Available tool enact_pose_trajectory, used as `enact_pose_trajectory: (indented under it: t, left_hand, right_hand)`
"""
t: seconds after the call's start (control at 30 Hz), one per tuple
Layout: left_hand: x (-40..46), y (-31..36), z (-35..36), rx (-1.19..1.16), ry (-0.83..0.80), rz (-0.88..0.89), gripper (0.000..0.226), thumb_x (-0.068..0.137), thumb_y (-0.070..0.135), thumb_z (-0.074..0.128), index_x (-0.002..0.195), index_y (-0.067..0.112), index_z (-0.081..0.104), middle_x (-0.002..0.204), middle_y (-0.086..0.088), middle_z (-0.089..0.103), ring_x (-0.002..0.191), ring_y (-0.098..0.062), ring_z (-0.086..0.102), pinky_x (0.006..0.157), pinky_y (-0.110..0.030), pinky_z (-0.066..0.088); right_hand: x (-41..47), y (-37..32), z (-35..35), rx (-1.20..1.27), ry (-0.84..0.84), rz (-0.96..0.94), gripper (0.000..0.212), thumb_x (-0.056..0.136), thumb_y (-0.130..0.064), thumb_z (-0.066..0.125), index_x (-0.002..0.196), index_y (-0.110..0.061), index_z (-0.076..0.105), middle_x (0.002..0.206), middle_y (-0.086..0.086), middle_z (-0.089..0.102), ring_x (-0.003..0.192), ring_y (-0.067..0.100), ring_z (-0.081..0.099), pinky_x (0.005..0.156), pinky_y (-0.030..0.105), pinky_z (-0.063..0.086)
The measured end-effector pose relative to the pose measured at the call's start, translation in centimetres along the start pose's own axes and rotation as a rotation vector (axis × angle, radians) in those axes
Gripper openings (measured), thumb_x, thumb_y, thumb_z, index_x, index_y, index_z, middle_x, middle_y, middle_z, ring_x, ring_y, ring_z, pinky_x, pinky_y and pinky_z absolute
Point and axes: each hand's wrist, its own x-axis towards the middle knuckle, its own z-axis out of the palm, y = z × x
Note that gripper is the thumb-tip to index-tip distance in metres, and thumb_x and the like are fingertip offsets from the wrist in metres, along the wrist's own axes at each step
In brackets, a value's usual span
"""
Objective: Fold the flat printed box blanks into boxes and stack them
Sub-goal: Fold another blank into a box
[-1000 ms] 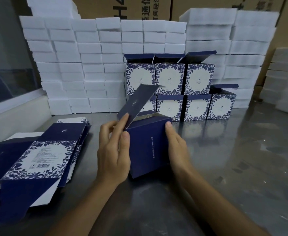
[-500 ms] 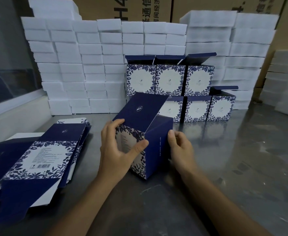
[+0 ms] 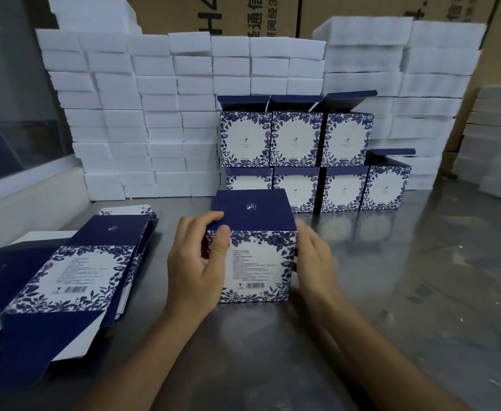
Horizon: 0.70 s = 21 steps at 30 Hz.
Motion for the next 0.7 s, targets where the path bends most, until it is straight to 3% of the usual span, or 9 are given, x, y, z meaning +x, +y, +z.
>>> enact_pose_trajectory:
  t: [0.1, 0.2, 0.33, 0.5, 0.6, 0.7]
  left_hand:
    - [-0.2, 0.1, 0.1, 0.035, -0.017, 0.069, 0.029, 0.099, 0.025, 0.048, 0.118, 0.009, 0.064, 0.099, 0.010, 0.048, 0.089, 0.009, 0.053, 0.073, -0.004, 0.039]
    - [-0.2, 0.0, 0.3, 0.061, -0.021, 0.105, 0.029, 0.099, 0.020, 0.049, 0.118, 0.006, 0.065, 0.103, 0.003, 0.048, 0.089, 0.009, 0.052, 0.067, -0.007, 0.042]
    - [-0.3, -0.2, 0.3, 0.083, -0.003, 0.119, 0.033, 0.099, 0.027, 0.046, 0.116, 0.008, 0.068, 0.114, 0.001, 0.047, 0.092, -0.009, 0.055, 0.065, -0.023, 0.047]
    - [-0.3, 0.2, 0.8, 0.098, -0.055, 0.156, 0.037, 0.100, 0.030, 0.044, 0.116, 0.006, 0.067, 0.126, -0.008, 0.059, 0.111, -0.020, 0.059, 0.081, -0.042, 0.056]
    - [-0.5, 0.5, 0.8, 0.102, -0.068, 0.159, 0.038, 0.101, 0.029, 0.041, 0.117, 0.007, 0.067, 0.126, -0.006, 0.061, 0.114, -0.021, 0.060, 0.084, -0.043, 0.055]
    - [-0.7, 0.6, 0.7, 0.122, -0.071, 0.155, 0.039, 0.101, 0.028, 0.039, 0.120, 0.007, 0.065, 0.129, -0.006, 0.059, 0.117, -0.020, 0.059, 0.088, -0.041, 0.055]
  right_hand:
    - [-0.4, -0.4, 0.2, -0.003, 0.066, -0.064, 0.039, 0.097, -0.060, 0.032, 0.113, -0.043, 0.064, 0.110, -0.028, 0.068, 0.106, -0.015, 0.058, 0.094, 0.022, 0.043]
    - [-0.8, -1.0, 0.0, -0.099, 0.215, -0.257, 0.030, 0.106, -0.034, 0.038, 0.133, -0.030, 0.052, 0.125, -0.017, 0.058, 0.118, -0.007, 0.051, 0.098, 0.016, 0.039]
    - [-1.2, -2.1, -0.2, -0.360, 0.351, -0.656, 0.037, 0.092, 0.003, 0.045, 0.121, -0.011, 0.065, 0.118, 0.003, 0.060, 0.113, 0.019, 0.053, 0.097, 0.038, 0.044]
    - [-2.7, -2.6, 1.7, -0.719, 0.276, -0.886, 0.023, 0.090, -0.013, 0.065, 0.109, -0.020, 0.075, 0.115, 0.000, 0.069, 0.111, 0.026, 0.062, 0.091, 0.051, 0.042]
    - [-2.8, -2.5, 2.2, -0.846, 0.254, -0.903, 0.019, 0.092, -0.018, 0.067, 0.107, -0.026, 0.076, 0.112, -0.005, 0.070, 0.107, 0.023, 0.065, 0.097, 0.057, 0.040]
    - [-2.7, -2.3, 2.2, -0.817, 0.250, -0.895, 0.016, 0.093, -0.020, 0.068, 0.105, -0.025, 0.077, 0.110, -0.006, 0.071, 0.103, 0.024, 0.067, 0.096, 0.060, 0.040]
